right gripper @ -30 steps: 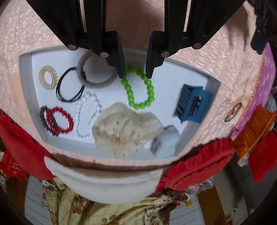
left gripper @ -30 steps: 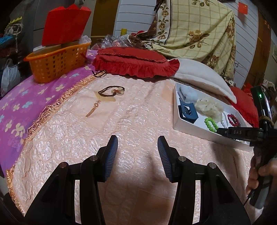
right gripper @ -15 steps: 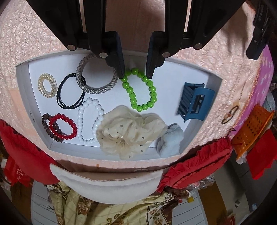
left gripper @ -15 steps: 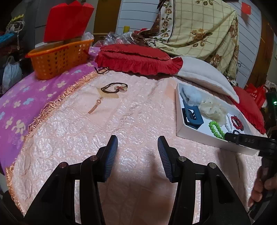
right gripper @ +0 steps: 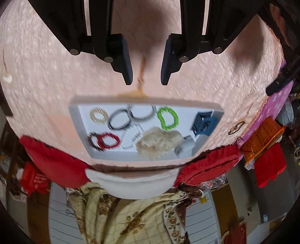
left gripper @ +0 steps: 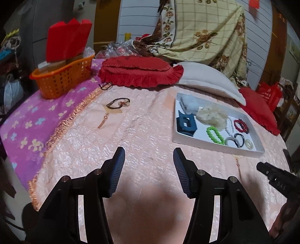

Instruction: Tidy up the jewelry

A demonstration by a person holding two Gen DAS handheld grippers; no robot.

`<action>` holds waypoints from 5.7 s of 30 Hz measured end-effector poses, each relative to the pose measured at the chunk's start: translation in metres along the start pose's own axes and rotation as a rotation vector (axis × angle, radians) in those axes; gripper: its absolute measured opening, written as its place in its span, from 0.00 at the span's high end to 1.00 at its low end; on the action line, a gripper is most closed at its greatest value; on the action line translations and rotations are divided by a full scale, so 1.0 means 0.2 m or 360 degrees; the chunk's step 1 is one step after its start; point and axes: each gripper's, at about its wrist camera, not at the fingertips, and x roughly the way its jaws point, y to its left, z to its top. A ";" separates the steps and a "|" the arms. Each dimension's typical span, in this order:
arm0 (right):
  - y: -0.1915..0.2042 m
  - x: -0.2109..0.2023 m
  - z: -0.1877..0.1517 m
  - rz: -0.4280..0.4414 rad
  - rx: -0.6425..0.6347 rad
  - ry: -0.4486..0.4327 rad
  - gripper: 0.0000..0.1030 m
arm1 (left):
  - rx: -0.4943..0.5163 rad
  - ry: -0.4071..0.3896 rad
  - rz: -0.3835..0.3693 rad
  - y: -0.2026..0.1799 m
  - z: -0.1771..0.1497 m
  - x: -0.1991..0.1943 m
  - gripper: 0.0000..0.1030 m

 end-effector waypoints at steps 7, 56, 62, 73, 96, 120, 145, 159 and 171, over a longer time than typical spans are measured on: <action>-0.10 -0.07 -0.11 0.0020 0.0142 -0.0043 0.70 | 0.0043 0.0038 0.0003 -0.07 -0.02 -0.10 0.48; -0.02 0.10 0.15 -0.0112 -0.0045 -0.0158 0.64 | 0.0085 0.0236 0.0032 -0.12 -0.14 0.08 0.48; -0.01 -0.03 -0.03 -0.0118 -0.0043 -0.0171 0.64 | 0.0127 0.0172 0.0024 -0.16 -0.12 -0.01 0.48; -0.06 -0.24 -0.12 -0.0121 0.0073 -0.0232 0.63 | 0.0216 -0.0235 0.0178 -0.22 -0.08 -0.31 0.22; 0.01 -0.41 -0.23 -0.0239 -0.0041 -0.0315 0.62 | 0.0285 -0.0314 0.0043 -0.32 -0.17 -0.48 0.00; 0.06 -0.29 -0.28 -0.0260 -0.0082 -0.0155 0.58 | 0.0232 0.0085 0.0098 -0.31 -0.24 -0.26 0.01; 0.04 -0.26 -0.29 -0.0268 -0.0045 -0.0125 0.58 | 0.0250 0.0214 0.0083 -0.32 -0.27 -0.17 0.01; 0.04 -0.23 -0.29 -0.0244 -0.0047 -0.0109 0.58 | 0.0259 0.0278 0.0096 -0.33 -0.29 -0.11 0.01; 0.05 -0.19 -0.30 -0.0250 -0.0066 -0.0062 0.58 | 0.0236 0.0322 0.0080 -0.32 -0.30 -0.08 0.01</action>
